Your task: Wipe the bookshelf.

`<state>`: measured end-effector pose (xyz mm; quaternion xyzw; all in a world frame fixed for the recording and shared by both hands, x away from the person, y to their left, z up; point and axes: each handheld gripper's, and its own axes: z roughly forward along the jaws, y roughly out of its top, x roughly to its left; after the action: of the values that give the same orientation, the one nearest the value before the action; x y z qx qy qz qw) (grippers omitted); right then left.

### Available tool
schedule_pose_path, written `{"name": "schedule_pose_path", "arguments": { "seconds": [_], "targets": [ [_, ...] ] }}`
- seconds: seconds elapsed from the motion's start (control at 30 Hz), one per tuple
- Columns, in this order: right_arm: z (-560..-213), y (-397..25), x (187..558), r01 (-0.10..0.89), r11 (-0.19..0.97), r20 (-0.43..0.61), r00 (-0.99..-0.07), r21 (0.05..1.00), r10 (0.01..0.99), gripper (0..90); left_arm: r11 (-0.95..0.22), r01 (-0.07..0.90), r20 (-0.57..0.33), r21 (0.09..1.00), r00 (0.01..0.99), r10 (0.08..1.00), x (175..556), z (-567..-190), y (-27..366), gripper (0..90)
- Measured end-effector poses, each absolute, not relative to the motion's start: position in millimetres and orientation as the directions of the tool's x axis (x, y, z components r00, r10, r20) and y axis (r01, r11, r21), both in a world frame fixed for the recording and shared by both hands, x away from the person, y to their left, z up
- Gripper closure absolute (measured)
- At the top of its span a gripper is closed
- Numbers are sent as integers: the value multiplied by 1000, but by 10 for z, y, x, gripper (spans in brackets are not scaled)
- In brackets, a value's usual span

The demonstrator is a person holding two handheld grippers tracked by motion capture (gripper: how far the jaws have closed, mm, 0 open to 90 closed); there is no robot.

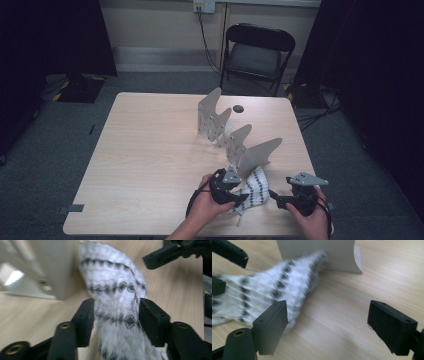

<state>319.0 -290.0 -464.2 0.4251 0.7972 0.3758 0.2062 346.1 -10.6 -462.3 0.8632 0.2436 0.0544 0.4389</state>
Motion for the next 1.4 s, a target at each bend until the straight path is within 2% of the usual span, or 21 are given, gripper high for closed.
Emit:
{"name": "schedule_pose_path", "arguments": {
  "seconds": [0.17, 0.37, 0.67, 0.9, 1.03, 1.23, 1.4],
  "targets": [
    [-4548, -2624, 3146, 490, 382, -9, -606, 784, 795, 193, -463, 381, -111, 800, 852, 511, 3488, -4558, 239, 375],
    [-4755, -2330, 3217, 507, 469, -36, -650, 723, 759, 207, -470, 411, -83, 781, 814, 575, 3536, -4626, 691, 340],
    [-4826, -2654, 3321, 594, 441, -21, -581, 674, 814, 254, -443, 464, -83, 767, 756, 649, 3554, -4764, 1336, 330],
    [-4505, -2612, 3159, 500, 418, -9, -634, 758, 774, 291, -437, 459, -74, 774, 750, 657, 3576, -4805, 1439, 301],
    [-4536, -2407, 3154, 467, 461, -10, -694, 754, 719, 323, -435, 470, -73, 768, 739, 669, 3585, -4859, 1469, 288],
    [-4781, -2286, 3258, 514, 488, -1, -688, 706, 726, 317, -447, 476, -56, 757, 730, 681, 3571, -4891, 1506, 282],
    [-4762, -2431, 3282, 561, 453, 1, -629, 693, 777, 312, -449, 482, -44, 752, 718, 695, 3584, -4918, 1529, 271]
  ]
}}
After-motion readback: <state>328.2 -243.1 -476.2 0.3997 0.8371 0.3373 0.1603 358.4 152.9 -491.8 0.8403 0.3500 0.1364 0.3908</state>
